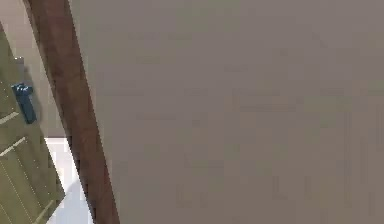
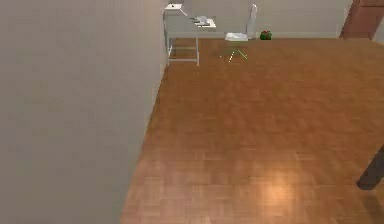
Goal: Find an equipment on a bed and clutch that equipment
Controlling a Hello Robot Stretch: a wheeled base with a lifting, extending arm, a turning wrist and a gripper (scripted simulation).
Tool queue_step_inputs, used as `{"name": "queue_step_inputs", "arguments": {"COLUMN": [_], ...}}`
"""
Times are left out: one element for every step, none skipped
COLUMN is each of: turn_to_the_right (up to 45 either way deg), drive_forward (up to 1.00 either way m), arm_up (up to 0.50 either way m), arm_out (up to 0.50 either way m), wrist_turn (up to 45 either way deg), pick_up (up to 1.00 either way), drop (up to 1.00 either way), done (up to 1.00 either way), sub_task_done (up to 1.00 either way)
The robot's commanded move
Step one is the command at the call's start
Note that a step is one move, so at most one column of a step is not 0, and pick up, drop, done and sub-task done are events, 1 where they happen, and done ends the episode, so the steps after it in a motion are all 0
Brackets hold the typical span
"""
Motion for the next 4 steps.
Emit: {"name": "queue_step_inputs", "arguments": {"turn_to_the_right": [-45.0,-45.0,-45.0,-30.0], "drive_forward": [0.0,0.0,0.0,0.0], "arm_up": [0.0,0.0,0.0,0.0], "arm_out": [0.0,0.0,0.0,0.0], "wrist_turn": [0.0,0.0,0.0,0.0], "pick_up": [0.0,0.0,0.0,0.0], "drop": [0.0,0.0,0.0,0.0], "done": [0.0,0.0,0.0,0.0], "sub_task_done": [0.0,0.0,0.0,0.0]}}
